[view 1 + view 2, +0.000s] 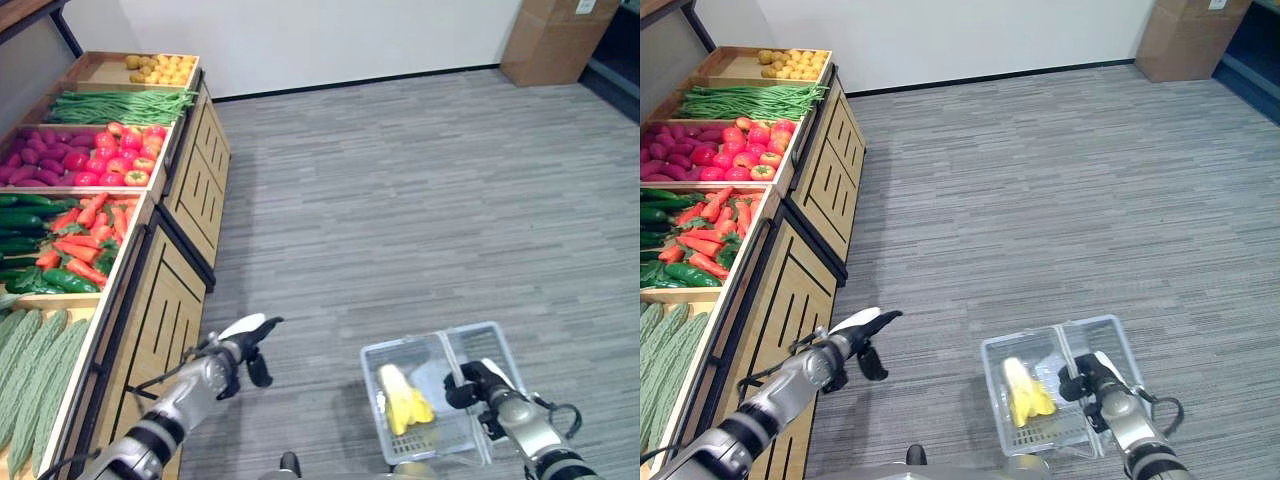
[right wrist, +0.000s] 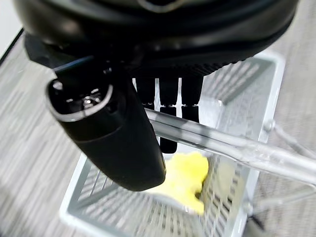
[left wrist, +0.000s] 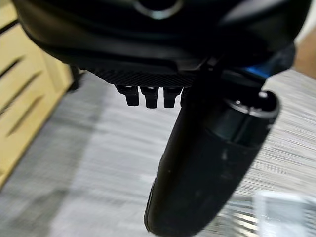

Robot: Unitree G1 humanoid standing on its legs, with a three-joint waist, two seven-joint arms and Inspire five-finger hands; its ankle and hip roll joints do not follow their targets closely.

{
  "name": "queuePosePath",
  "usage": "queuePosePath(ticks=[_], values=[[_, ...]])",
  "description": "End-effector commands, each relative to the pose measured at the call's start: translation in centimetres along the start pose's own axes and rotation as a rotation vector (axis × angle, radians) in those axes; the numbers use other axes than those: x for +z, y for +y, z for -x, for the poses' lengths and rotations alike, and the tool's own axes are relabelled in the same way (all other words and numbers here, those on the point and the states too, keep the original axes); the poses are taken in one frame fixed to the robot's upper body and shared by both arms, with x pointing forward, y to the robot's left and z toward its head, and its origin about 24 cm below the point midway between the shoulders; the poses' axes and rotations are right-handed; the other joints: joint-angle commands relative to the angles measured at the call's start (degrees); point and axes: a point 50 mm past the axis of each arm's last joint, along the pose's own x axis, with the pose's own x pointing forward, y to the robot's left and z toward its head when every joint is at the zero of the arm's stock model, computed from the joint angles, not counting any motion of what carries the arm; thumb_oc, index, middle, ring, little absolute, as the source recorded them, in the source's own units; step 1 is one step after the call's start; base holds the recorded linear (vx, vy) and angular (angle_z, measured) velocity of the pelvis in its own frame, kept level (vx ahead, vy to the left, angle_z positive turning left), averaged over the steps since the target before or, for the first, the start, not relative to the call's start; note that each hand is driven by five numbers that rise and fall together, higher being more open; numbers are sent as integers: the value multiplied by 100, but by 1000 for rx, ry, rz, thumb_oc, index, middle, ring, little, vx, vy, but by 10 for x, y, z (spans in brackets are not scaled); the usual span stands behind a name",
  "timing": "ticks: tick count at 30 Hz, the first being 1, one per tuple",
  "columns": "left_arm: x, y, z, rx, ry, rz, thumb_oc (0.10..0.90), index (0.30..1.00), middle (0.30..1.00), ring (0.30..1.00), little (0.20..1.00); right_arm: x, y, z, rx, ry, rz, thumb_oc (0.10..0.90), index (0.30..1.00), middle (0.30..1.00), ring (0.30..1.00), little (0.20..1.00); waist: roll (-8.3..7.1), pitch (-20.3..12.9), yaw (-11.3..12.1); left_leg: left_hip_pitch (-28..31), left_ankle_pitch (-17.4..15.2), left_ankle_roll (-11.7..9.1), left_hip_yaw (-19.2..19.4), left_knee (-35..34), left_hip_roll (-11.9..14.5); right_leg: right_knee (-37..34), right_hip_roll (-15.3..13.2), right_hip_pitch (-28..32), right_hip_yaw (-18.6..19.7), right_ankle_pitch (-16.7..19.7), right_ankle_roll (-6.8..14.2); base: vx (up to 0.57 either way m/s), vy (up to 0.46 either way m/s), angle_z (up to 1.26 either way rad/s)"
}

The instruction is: Get the vegetables into the basket

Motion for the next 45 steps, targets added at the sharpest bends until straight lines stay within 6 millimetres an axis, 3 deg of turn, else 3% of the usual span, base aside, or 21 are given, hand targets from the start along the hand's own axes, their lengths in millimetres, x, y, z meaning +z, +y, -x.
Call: queuePosePath(ticks=[1, 6, 9, 11, 17, 21, 25, 37, 42, 45], values=[[14, 41, -7, 149, -50, 39, 900, 1000, 1000, 1000, 1000, 33, -19, -5, -75, -118, 44, 400, 300, 300, 300, 300, -355, -242, 75, 31, -370, -183, -146, 184, 29, 235, -311, 172, 135, -625, 349, 0, 0, 0], [-37, -4, -9, 118, 185, 244, 900, 1000, 1000, 1000, 1000, -11, 0, -4, -43, 29, -40, 400, 300, 300, 300, 300, -342, -202, 26, -23, -375, -174, -147, 242, 17, 271, -317, 123, 152, -652, 332, 0, 0, 0], [-48, -20, -9, 106, 251, 297, 900, 1000, 1000, 1000, 1000, -21, 7, -4, -38, 68, -57, 400, 300, 300, 300, 300, -338, -199, 9, -31, -371, -169, -143, 241, 8, 275, -316, 117, 154, -659, 326, 0, 0, 0], [-67, -52, -5, 94, 400, 413, 900, 1000, 1000, 1000, 1000, -38, 22, -2, -25, 134, -102, 400, 300, 300, 300, 300, -353, -193, -7, -32, -350, -172, -129, 220, 2, 267, -305, 111, 157, -660, 311, 0, 0, 0], [-88, -103, 11, 4, 613, 496, 900, 1000, 1000, 1000, 1000, -62, 53, 4, 27, 249, -152, 400, 300, 300, 300, 300, -388, -190, -42, -8, -323, -176, -94, 150, 18, 253, -293, 111, 182, -663, 300, -3, -3, -2], [-93, -122, 20, -27, 679, 549, 900, 1000, 1000, 1000, 1000, -74, 67, 9, 61, 303, -149, 400, 300, 300, 300, 300, -390, -188, -34, 19, -336, -172, -80, 146, 9, 242, -286, 133, 188, -671, 290, 0, 0, 0], [-96, -131, 26, -47, 703, 555, 900, 1000, 1000, 1000, 1000, -81, 76, 14, 90, 340, -125, 400, 300, 300, 300, 300, -400, -179, -14, 33, -338, -168, -79, 136, 7, 229, -279, 140, 166, -667, 287, 0, 0, 0], [-93, -124, 21, -16, 673, 567, 900, 1000, 1000, 1000, 1000, -82, 86, 15, 105, 364, -180, 400, 300, 300, 300, 300, -515, -61, 8, -101, -436, -75, -143, 238, -115, 329, -398, 62, 166, -651, 338, 4, 22, 0], [-95, -123, 22, -4, 675, 580, 900, 1000, 1000, 1000, 1000, -79, 82, 13, 72, 363, -267, 400, 300, 300, 300, 300, -606, 77, 23, -337, -699, 133, -90, 554, -380, 634, -668, -160, 280, -621, 472, 12, 161, 1], [-98, -125, 25, -13, 686, 586, 900, 1000, 1000, 1000, 1000, -75, 80, 11, 68, 351, -296, 400, 300, 300, 300, 300, -599, 201, 26, -333, -878, 300, -11, 630, -500, 1286, -731, -529, 426, -644, 569, 3, 172, -10]])
